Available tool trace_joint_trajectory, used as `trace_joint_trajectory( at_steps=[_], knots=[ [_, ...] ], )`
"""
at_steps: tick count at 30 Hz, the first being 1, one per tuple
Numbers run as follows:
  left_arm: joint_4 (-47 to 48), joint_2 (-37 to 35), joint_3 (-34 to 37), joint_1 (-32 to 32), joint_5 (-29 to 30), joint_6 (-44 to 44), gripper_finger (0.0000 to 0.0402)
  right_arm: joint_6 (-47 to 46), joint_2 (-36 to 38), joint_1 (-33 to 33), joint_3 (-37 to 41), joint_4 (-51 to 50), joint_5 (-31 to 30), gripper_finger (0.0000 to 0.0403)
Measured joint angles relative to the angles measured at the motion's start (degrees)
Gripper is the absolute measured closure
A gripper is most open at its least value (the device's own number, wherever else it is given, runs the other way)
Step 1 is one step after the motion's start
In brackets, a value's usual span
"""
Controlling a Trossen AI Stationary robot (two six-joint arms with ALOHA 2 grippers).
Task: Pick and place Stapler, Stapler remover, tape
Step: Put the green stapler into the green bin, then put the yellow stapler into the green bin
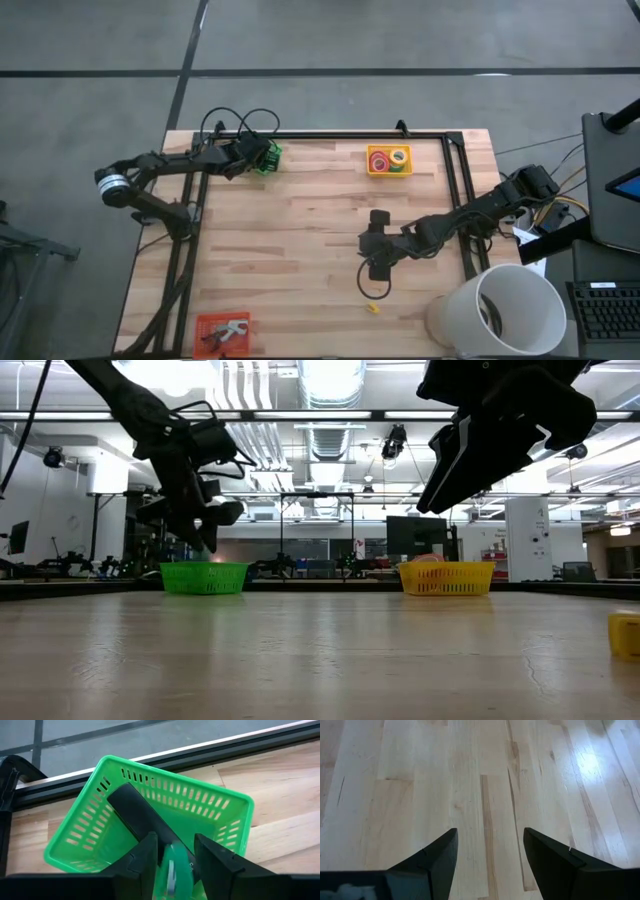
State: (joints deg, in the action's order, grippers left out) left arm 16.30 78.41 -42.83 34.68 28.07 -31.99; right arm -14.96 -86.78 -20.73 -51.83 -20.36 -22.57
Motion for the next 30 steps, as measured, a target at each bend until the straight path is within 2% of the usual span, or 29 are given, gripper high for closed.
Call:
trace_joint_trajectory(
  at_steps=[6, 10, 16, 20, 30],
  knots=[
    [0.0, 0.0, 0.1, 0.0, -0.2, -1.1, 0.0247, 0.0, 0.0, 0.0, 0.0, 0.0, 0.0, 0.0184],
    [0.0, 0.0, 0.0, -1.1, -2.8, -1.0, 0.024, 0.0, 0.0, 0.0, 0.3, 0.0, 0.0, 0.0184],
    [-4.1, 0.0, -0.1, -7.6, -7.6, 1.7, 0.0243, 0.0, 0.0, 0.0, 0.6, -0.2, 0.0, 0.0184],
    [-7.6, -0.2, -0.1, -13.5, -7.9, 2.4, 0.0243, -2.2, 0.0, 0.0, 0.6, -0.4, 0.8, 0.0184],
    [-21.6, -0.3, -0.1, -31.0, -7.4, 2.8, 0.0246, -15.9, 0.1, -1.7, 0.6, -0.4, 21.8, 0.0184]
  ],
)
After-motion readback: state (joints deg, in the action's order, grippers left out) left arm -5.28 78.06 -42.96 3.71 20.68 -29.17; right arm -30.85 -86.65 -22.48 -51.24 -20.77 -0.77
